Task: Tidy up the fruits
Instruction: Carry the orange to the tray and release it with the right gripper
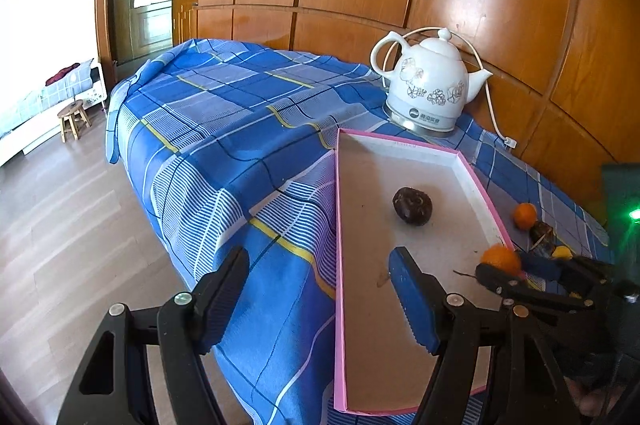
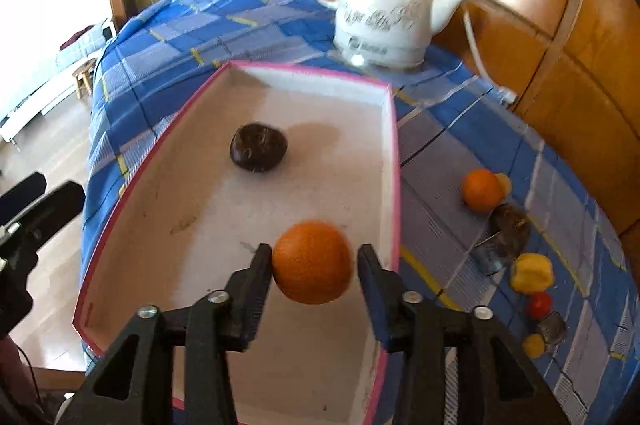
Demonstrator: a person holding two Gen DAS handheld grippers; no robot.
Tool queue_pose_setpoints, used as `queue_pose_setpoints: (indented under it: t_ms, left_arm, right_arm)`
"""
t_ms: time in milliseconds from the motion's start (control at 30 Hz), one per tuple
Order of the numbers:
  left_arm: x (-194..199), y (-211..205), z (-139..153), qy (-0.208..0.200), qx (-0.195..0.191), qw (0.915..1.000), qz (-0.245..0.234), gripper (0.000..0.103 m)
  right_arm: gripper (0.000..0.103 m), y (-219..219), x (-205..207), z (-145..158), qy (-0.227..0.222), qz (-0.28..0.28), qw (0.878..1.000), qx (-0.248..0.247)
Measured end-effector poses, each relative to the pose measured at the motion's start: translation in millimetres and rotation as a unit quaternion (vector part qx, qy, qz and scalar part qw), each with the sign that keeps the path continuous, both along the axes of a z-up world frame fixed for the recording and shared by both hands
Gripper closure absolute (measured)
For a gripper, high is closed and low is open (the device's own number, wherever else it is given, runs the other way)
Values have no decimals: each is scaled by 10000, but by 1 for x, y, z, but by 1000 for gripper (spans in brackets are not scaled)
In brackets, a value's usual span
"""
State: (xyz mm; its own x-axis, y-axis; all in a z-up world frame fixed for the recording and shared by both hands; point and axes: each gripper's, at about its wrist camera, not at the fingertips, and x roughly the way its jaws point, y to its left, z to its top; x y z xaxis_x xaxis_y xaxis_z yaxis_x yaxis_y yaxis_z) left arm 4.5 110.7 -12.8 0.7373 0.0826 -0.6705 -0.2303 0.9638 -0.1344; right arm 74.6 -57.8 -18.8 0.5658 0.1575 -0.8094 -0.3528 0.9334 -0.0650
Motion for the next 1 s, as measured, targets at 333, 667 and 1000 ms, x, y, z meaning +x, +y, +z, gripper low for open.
queue_pose_setpoints:
  t_ms: [333, 667, 1000]
  left_arm:
    - [-2, -15, 2, -14, 16, 9998, -212, 30]
    - [-8, -35, 8, -72, 117, 9987, -489, 30]
    - [-10, -52, 11, -75, 207, 9974, -685, 30]
  right_arm:
    - [50, -18, -15, 37, -645, -470, 9967, 159]
    - [50, -39, -26, 59, -1023, -836, 9909, 238]
    - [50, -60, -29, 70, -1202, -1118, 9858, 364]
